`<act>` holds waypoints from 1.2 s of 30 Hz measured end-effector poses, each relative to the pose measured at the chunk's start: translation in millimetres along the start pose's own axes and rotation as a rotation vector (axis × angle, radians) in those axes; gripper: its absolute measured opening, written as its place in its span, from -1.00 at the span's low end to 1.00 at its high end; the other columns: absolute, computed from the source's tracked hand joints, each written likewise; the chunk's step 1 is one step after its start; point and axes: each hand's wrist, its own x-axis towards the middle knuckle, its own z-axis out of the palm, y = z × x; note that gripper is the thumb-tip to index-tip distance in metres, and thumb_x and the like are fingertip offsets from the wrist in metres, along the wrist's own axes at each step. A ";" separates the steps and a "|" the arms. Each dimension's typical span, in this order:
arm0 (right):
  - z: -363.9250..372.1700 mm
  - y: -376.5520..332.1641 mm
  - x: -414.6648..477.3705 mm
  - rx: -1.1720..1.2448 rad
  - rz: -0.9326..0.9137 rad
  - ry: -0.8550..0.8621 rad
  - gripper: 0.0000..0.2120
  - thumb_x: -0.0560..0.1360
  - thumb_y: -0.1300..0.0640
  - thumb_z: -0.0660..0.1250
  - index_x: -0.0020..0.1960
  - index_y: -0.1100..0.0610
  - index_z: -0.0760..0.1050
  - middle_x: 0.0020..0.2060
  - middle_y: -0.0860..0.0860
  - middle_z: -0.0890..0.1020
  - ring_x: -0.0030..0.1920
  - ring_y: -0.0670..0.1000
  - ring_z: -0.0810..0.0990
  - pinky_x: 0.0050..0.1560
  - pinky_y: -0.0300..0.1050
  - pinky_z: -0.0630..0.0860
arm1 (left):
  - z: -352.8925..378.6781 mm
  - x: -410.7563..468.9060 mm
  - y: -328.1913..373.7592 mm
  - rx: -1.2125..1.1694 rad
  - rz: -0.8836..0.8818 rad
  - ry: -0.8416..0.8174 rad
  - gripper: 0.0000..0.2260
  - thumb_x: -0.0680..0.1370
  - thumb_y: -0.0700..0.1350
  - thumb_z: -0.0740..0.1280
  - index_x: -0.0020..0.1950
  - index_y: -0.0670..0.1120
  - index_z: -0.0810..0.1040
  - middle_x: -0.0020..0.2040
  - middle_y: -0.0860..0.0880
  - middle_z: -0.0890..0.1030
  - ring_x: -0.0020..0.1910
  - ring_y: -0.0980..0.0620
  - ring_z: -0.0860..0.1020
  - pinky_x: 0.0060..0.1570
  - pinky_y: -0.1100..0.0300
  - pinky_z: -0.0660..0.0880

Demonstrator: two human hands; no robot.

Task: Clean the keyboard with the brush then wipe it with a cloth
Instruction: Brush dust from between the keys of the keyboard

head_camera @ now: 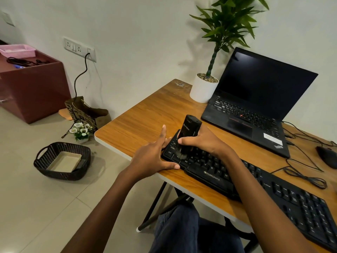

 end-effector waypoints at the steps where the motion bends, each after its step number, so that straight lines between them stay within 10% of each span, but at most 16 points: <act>1: -0.2 -1.6 1.9 -0.012 -0.004 -0.001 -0.84 0.39 0.20 0.44 -0.07 0.15 0.50 -0.16 0.07 0.62 -0.18 -0.06 0.60 -0.14 -0.20 0.54 | -0.2 0.1 -0.2 0.001 -0.001 0.001 0.06 0.38 0.22 0.41 0.49 -0.01 -0.36 0.48 0.07 0.27 0.40 0.03 0.33 0.28 0.13 0.35; 13: -6.3 -2.0 -0.9 -0.052 -0.005 0.049 -0.83 0.36 0.21 0.45 -0.27 0.05 0.46 -0.38 -0.09 0.55 -0.42 -0.28 0.52 -0.41 -0.39 0.42 | 2.2 0.9 -1.0 -0.004 -0.004 -0.002 0.05 0.38 0.23 0.40 0.49 0.00 -0.36 0.49 0.04 0.27 0.41 0.01 0.30 0.30 0.10 0.31; 19: 22.1 -4.3 12.3 -0.092 -0.046 0.084 -0.77 0.34 0.07 0.47 -0.13 0.19 0.53 -0.26 0.05 0.63 -0.26 -0.03 0.61 -0.24 -0.14 0.53 | 3.8 1.0 -2.8 -0.014 -0.006 0.012 0.03 0.39 0.22 0.40 0.39 0.07 -0.43 0.45 0.01 0.34 0.40 0.05 0.33 0.29 0.15 0.32; 36: 19.4 -4.5 5.5 0.079 -0.050 0.118 -0.83 0.41 0.16 0.44 -0.22 0.01 0.45 -0.31 -0.07 0.58 -0.32 -0.21 0.57 -0.27 -0.32 0.50 | 1.4 2.1 -1.4 0.003 -0.019 -0.022 0.01 0.40 0.22 0.39 0.50 0.01 -0.33 0.48 0.01 0.29 0.44 0.02 0.27 0.35 0.09 0.32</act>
